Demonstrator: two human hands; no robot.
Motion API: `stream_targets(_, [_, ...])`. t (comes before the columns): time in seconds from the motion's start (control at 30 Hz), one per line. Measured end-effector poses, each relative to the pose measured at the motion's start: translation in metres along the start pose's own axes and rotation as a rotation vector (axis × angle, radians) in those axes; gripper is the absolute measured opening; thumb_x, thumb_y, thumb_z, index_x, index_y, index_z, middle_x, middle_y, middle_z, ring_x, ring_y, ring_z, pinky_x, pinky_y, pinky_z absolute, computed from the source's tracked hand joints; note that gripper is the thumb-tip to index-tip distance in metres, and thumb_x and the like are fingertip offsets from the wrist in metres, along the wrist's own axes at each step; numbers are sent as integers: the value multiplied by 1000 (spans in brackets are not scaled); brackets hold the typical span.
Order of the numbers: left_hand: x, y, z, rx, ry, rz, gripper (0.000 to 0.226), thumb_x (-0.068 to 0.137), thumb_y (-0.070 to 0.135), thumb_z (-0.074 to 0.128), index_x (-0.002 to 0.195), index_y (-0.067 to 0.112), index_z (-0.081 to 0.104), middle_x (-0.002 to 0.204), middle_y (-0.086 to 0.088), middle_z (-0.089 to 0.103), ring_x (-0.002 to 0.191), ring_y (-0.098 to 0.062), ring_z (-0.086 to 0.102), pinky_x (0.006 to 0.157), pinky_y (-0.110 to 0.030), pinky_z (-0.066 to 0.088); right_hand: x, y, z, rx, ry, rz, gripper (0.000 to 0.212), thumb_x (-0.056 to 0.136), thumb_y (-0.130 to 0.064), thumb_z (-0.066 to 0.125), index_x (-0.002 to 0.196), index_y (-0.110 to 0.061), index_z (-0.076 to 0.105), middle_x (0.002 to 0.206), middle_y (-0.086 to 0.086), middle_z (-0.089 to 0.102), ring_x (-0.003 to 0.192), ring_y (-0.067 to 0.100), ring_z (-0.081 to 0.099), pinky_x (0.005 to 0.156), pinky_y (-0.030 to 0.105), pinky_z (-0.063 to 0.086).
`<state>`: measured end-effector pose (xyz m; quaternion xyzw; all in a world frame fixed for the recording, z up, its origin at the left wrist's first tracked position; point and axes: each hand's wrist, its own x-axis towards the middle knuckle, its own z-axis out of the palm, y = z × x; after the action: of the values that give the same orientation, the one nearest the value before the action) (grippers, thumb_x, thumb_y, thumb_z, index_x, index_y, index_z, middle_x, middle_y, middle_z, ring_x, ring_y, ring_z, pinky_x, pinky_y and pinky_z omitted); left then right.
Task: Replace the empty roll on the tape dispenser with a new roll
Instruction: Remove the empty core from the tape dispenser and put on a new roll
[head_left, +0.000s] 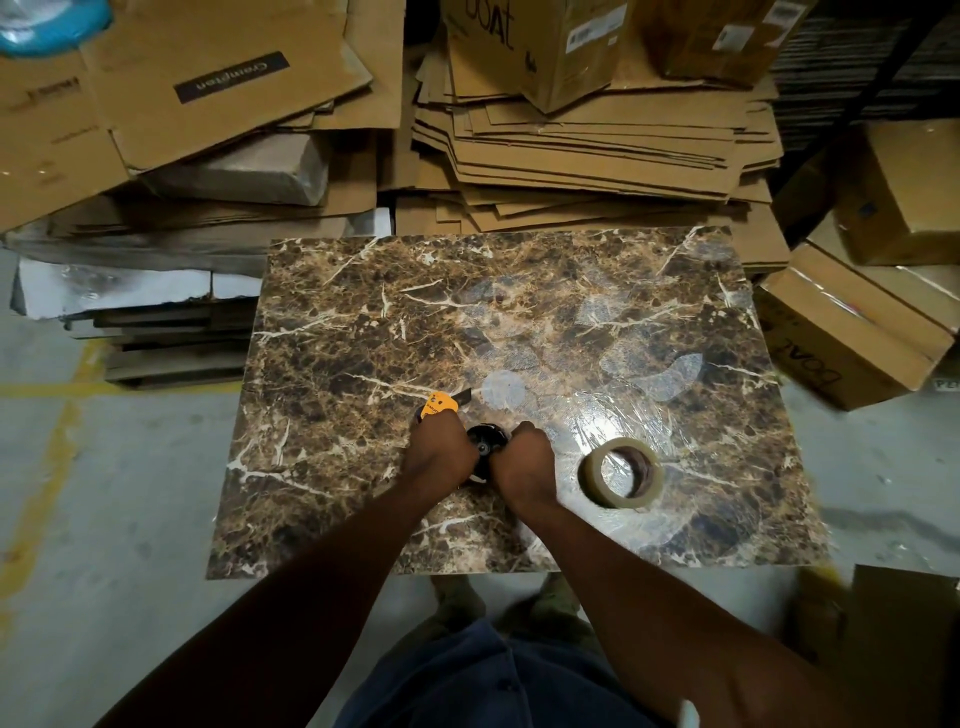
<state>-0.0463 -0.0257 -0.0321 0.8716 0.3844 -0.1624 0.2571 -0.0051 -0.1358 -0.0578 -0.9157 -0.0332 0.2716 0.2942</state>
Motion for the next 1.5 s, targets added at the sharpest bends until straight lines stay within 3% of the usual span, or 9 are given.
stream_targets(0.27, [-9, 5, -14, -137, 50, 25, 35, 84, 29, 72, 111, 8, 64, 85, -7, 65, 72, -22, 59, 61, -28, 42, 6, 5, -13, 65, 20, -125, 15, 84, -12, 62, 70, -10, 55, 72, 11, 63, 61, 23, 55, 53, 27, 34])
stream_targets(0.37, [-3, 9, -24, -288, 74, -1, 29, 81, 34, 75, 99, 16, 61, 88, -6, 73, 76, -24, 68, 65, -33, 54, 12, 2, -29, 186, 4, -134, 24, 84, -13, 66, 67, -17, 50, 60, -7, 50, 53, 7, 44, 47, 21, 29])
stream_targets(0.67, [30, 47, -24, -618, 25, 62, 26, 74, 34, 85, 87, 23, 65, 83, -5, 74, 71, -27, 76, 69, -51, 65, 57, 4, -84, 376, 77, 62, 27, 72, -18, 82, 92, -10, 65, 74, -2, 64, 60, 13, 56, 51, 26, 38])
stream_targets(0.87, [50, 78, 1, -524, -56, 84, 11, 84, 28, 78, 90, 23, 70, 89, -5, 77, 77, -28, 76, 76, -47, 65, 85, 32, -83, 301, 56, 221, 47, 61, -43, 85, 81, -4, 67, 80, 10, 72, 75, 31, 69, 61, 36, 50])
stream_targets(1.1, [53, 93, 30, -337, -146, 53, 11, 84, 18, 67, 75, 15, 60, 84, -27, 71, 79, -38, 71, 73, -47, 59, 99, 53, -82, 143, -9, 250, 30, 76, -28, 83, 86, -1, 74, 90, 15, 76, 87, 31, 72, 61, 29, 40])
stream_targets(1.2, [48, 95, 30, -333, -136, 30, 34, 88, 17, 64, 121, 19, 70, 113, -20, 75, 84, -32, 72, 63, -38, 59, 100, 56, -82, 174, -24, 233, 32, 75, -31, 83, 76, -1, 72, 80, 12, 75, 74, 28, 70, 55, 30, 42])
stream_targets(1.27, [42, 96, 30, -364, -57, -8, 60, 94, 16, 63, 152, 11, 48, 127, -15, 69, 82, -22, 66, 59, -28, 49, 98, 57, -88, 160, -9, 195, 33, 74, -31, 82, 72, -1, 69, 74, 12, 73, 67, 27, 66, 53, 30, 42])
stream_targets(1.4, [16, 99, 38, -348, 220, 222, 30, 95, 17, 58, 124, 11, 60, 109, -11, 67, 87, -28, 62, 72, -35, 50, 91, 73, -114, 84, 95, 40, 27, 76, -33, 81, 87, -10, 71, 80, 6, 72, 72, 20, 61, 66, 30, 46])
stream_targets(1.5, [0, 106, 58, -268, 142, 438, 10, 93, 21, 57, 98, 16, 65, 95, -7, 65, 85, -27, 63, 71, -35, 49, 89, 96, -134, 48, 58, 7, 34, 75, -43, 85, 90, -17, 70, 78, 1, 73, 74, 16, 65, 72, 29, 50])
